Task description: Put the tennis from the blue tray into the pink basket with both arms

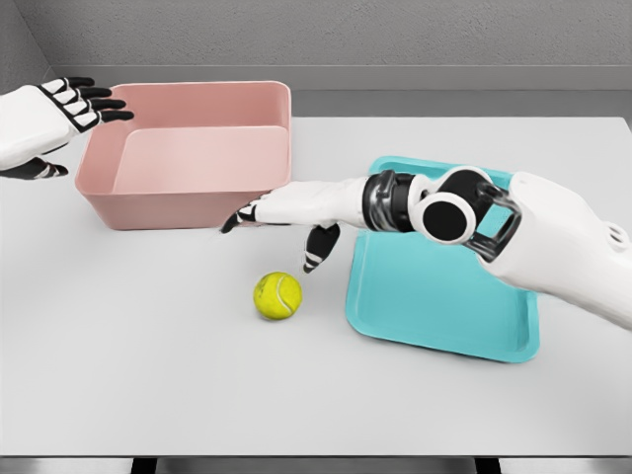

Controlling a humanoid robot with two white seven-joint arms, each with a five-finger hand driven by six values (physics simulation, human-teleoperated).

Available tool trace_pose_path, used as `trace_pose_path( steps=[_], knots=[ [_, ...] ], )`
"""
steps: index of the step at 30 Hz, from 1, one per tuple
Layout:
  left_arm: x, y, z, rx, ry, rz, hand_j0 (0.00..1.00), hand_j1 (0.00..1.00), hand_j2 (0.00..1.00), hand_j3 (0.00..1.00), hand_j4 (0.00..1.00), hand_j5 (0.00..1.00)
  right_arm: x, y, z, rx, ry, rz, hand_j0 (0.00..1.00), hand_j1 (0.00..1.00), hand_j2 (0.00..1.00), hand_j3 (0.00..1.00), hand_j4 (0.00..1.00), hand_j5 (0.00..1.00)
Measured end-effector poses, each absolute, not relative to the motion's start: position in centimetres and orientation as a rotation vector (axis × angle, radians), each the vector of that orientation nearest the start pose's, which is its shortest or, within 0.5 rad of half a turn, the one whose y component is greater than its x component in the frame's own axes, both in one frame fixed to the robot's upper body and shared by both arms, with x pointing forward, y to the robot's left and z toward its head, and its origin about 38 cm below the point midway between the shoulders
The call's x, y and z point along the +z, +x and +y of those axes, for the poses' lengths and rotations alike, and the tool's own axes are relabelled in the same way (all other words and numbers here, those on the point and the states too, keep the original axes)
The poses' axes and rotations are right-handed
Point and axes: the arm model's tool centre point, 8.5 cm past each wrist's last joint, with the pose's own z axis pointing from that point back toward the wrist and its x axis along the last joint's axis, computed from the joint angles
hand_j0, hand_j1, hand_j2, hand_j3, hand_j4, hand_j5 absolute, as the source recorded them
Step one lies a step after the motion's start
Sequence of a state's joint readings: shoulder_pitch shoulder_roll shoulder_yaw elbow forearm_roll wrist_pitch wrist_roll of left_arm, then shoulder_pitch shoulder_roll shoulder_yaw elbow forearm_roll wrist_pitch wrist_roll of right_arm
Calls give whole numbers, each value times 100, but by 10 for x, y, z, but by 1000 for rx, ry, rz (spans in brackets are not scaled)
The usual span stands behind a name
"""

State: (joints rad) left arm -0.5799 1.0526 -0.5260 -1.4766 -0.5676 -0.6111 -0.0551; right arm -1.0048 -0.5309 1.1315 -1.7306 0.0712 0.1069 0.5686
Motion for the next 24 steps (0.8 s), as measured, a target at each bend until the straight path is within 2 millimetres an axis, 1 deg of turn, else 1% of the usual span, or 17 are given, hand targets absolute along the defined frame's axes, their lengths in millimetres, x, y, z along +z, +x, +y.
trace_pose_path(
  steps=[1,2,3,4,5,8,10,11,12,15,16,18,20,22,24],
  knots=[
    [279,418,382,2647,-1184,2116,100,100,100,100,100,100,249,411,-84,2036,-24,-1397,100,100,100,100,100,100],
    [272,415,380,2666,-1158,2115,100,100,100,100,100,100,255,413,-95,2031,-44,-1412,100,100,100,100,100,100],
    [272,413,376,2660,-1139,2114,100,100,100,100,100,100,260,416,-107,2022,-65,-1420,100,100,100,100,100,100],
    [256,404,371,2697,-1076,2115,100,100,100,100,100,100,259,417,-121,2007,-78,-1422,100,100,100,100,100,100],
    [249,397,363,2706,-1018,2114,100,100,100,100,100,100,260,418,-135,1994,-92,-1428,100,100,100,100,100,100],
    [250,384,342,2665,-923,2116,100,100,100,100,100,100,269,420,-184,1957,-158,-1450,100,100,100,100,100,100],
    [246,377,330,2650,-864,2127,100,100,100,100,100,100,286,422,-212,1949,-227,-1473,100,100,100,100,100,100],
    [240,373,323,2648,-823,2143,100,100,100,100,100,100,292,421,-225,1948,-259,-1476,100,100,100,100,100,100],
    [233,370,315,2640,-779,2168,100,100,100,100,100,100,293,419,-238,1945,-276,-1467,100,100,100,100,100,100],
    [216,365,292,2619,-679,2225,100,100,100,100,100,100,278,409,-277,1915,-292,-1416,100,100,100,100,100,100],
    [211,364,286,2631,-651,2222,100,100,100,100,100,100,278,406,-288,1907,-304,-1412,100,100,100,100,100,100],
    [199,361,273,2672,-585,2208,100,100,100,100,100,100,286,403,-305,1902,-339,-1418,100,100,100,100,100,100],
    [190,360,262,2697,-544,2183,100,100,100,100,100,100,296,404,-318,1900,-380,-1423,100,100,100,100,100,100],
    [179,359,247,2711,-506,2145,100,100,100,100,100,100,302,405,-326,1897,-402,-1425,100,100,100,100,100,100],
    [171,358,234,2715,-482,2108,100,100,100,100,100,100,302,404,-332,1886,-412,-1423,100,100,100,100,100,100]
  ],
)
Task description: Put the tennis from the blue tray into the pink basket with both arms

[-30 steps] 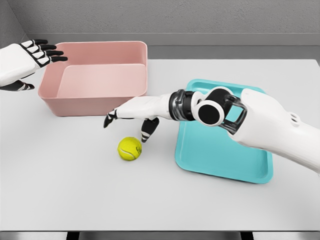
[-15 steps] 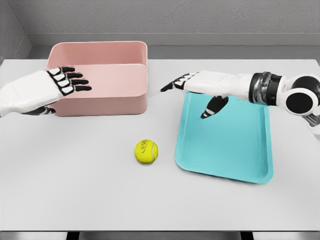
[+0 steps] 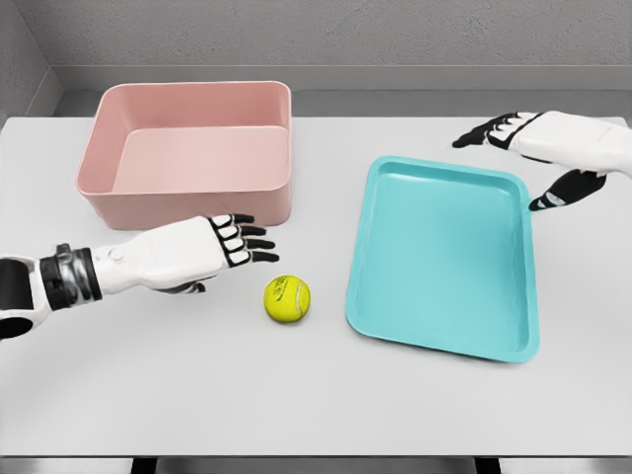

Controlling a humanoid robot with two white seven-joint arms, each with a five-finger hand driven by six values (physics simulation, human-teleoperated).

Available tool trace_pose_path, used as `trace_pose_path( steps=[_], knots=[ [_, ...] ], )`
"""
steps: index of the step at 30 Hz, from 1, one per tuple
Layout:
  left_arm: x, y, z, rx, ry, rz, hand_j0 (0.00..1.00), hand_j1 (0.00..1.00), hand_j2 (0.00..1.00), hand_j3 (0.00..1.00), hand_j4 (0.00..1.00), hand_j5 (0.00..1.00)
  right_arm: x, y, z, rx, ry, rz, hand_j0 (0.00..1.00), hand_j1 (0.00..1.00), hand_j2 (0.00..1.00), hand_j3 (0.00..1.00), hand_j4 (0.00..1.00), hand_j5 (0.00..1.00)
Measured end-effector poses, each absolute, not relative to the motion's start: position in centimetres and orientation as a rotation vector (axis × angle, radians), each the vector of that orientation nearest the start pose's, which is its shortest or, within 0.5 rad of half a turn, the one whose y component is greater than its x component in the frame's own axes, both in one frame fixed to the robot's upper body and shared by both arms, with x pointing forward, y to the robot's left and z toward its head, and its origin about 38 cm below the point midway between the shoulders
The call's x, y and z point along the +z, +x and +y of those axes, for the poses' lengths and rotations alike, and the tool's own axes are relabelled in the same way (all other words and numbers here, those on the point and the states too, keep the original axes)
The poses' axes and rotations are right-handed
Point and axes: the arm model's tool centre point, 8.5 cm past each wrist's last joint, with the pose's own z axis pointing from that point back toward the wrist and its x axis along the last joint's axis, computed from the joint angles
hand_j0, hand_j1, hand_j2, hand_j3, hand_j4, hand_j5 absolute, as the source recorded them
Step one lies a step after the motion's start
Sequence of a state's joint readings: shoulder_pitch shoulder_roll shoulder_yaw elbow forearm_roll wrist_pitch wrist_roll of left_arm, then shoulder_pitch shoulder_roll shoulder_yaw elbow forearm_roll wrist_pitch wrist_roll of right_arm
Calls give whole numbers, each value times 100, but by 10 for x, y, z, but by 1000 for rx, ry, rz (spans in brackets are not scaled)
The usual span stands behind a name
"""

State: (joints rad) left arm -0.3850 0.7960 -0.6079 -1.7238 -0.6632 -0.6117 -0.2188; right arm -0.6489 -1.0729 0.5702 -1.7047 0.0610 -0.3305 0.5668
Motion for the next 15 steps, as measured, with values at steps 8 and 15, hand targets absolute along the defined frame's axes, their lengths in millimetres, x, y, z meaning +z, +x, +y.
trace_pose_path(
  steps=[8,15],
  knots=[
    [153,351,203,2711,-405,2027,100,100,100,100,100,100,311,403,-338,1870,-441,-1438,100,100,100,100,100,100],
    [156,352,185,2674,-370,2007,100,100,100,100,100,100,313,404,-338,1868,-446,-1447,100,100,100,100,100,100]
  ],
)
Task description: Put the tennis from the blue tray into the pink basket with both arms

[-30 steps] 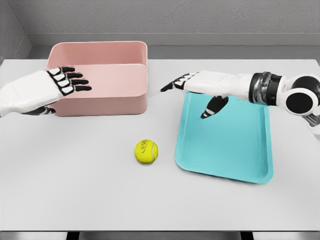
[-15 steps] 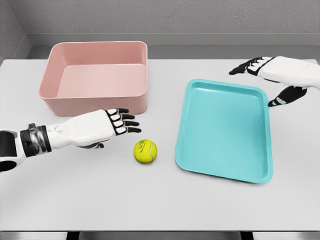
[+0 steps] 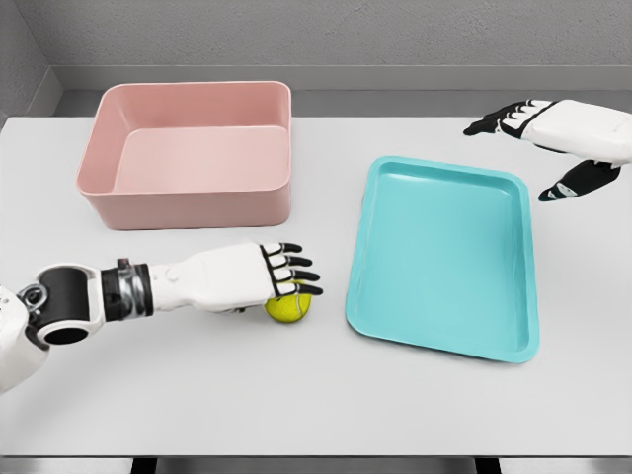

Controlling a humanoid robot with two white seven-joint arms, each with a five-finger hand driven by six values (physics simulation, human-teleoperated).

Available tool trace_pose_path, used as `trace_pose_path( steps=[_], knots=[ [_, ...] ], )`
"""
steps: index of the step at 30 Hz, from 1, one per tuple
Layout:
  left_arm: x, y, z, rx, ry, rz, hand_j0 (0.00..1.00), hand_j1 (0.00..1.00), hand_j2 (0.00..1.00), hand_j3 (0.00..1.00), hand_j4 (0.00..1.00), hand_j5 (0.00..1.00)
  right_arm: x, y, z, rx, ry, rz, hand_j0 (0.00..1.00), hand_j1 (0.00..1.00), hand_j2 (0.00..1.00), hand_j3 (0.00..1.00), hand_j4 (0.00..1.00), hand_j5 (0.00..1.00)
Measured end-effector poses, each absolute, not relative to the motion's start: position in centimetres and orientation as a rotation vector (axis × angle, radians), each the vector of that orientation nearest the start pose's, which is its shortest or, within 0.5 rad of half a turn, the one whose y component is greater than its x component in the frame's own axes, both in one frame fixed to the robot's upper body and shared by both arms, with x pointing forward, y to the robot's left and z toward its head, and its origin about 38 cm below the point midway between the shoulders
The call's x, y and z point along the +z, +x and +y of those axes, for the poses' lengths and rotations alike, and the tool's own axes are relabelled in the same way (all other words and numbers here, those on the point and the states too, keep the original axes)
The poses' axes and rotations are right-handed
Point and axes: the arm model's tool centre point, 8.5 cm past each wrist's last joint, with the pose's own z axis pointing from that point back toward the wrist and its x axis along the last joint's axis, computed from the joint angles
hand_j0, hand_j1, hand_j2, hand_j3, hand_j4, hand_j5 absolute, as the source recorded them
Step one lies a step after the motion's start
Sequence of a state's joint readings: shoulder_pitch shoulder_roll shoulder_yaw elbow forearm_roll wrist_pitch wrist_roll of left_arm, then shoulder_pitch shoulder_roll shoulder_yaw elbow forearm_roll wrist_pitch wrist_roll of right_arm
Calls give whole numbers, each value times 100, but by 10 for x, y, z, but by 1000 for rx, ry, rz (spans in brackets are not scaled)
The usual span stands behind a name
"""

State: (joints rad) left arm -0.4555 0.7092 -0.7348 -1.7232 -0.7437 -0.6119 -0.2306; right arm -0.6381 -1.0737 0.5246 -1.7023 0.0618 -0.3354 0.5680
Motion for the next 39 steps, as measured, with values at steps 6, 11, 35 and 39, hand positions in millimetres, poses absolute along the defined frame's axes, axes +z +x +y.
trace_pose_path(
  steps=[6,11,35,39],
  knots=[
    [160,354,175,2654,-358,1979,100,100,100,100,100,100,314,404,-337,1869,-447,-1453,100,100,100,100,100,100],
    [166,360,171,2642,-410,1907,100,100,100,100,100,100,317,405,-338,1863,-455,-1461,100,100,100,100,100,100],
    [152,360,168,2766,-421,1618,100,100,100,100,100,100,319,405,-337,1860,-460,-1470,100,100,100,100,100,100],
    [151,358,165,2761,-386,1648,100,100,100,100,100,100,320,405,-337,1860,-461,-1471,100,100,100,100,100,100]
  ],
)
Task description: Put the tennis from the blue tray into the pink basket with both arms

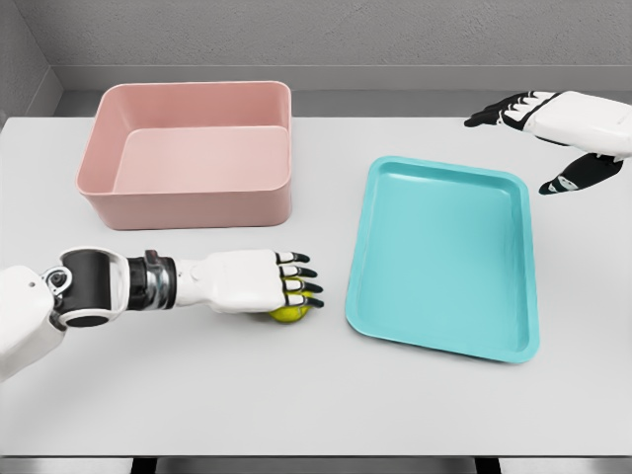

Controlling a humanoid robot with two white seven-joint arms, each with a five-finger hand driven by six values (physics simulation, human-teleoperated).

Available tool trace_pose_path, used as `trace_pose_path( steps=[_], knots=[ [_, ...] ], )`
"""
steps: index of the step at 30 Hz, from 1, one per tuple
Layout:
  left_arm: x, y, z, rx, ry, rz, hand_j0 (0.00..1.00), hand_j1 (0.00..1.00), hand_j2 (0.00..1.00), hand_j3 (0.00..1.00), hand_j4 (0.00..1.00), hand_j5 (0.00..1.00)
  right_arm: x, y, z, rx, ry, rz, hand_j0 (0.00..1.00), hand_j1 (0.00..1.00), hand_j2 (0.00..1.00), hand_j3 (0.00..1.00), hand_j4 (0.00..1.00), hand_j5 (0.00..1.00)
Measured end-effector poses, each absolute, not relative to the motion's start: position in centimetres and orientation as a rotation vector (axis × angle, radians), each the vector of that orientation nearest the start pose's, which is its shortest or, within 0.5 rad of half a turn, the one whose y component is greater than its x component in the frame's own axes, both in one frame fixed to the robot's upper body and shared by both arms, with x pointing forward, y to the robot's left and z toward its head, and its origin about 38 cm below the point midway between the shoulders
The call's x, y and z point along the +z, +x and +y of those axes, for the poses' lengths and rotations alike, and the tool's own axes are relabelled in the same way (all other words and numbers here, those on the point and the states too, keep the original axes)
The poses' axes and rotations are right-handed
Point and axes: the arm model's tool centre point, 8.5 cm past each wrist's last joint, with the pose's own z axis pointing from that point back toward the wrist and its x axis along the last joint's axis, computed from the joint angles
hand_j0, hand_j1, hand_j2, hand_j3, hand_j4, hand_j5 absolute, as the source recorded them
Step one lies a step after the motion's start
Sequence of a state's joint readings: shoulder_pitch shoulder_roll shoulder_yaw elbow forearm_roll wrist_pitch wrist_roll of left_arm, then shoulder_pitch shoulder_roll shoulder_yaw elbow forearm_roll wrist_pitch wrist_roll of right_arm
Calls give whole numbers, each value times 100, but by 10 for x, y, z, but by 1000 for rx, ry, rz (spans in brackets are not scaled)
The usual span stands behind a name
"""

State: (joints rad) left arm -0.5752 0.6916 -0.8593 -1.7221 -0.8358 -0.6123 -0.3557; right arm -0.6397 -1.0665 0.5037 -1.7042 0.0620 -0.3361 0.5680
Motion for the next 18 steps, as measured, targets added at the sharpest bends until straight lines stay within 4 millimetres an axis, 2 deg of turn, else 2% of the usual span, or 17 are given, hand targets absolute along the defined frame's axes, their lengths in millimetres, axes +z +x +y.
trace_pose_path(
  steps=[1,2,7,9,11,14,18],
  knots=[
    [150,357,164,2761,-377,1653,100,100,100,100,100,100,320,405,-337,1860,-461,-1471,100,100,100,100,100,100],
    [150,356,164,2761,-372,1655,96,96,96,96,96,96,320,405,-337,1860,-461,-1471,100,100,100,100,100,100],
    [150,356,164,2764,-363,1654,66,66,66,66,66,66,320,405,-337,1859,-462,-1472,100,100,100,100,100,100],
    [150,356,164,2766,-361,1653,60,60,60,60,60,60,320,405,-337,1859,-462,-1472,100,100,100,100,100,100],
    [149,355,164,2767,-361,1648,48,48,48,48,48,48,320,405,-337,1859,-462,-1472,100,100,100,100,100,100],
    [149,355,164,2769,-363,1643,39,39,39,39,39,39,320,405,-337,1858,-462,-1472,100,100,100,100,100,100],
    [150,356,166,2770,-373,1638,38,38,38,38,38,38,320,405,-338,1858,-463,-1473,100,100,100,100,100,100]
  ],
)
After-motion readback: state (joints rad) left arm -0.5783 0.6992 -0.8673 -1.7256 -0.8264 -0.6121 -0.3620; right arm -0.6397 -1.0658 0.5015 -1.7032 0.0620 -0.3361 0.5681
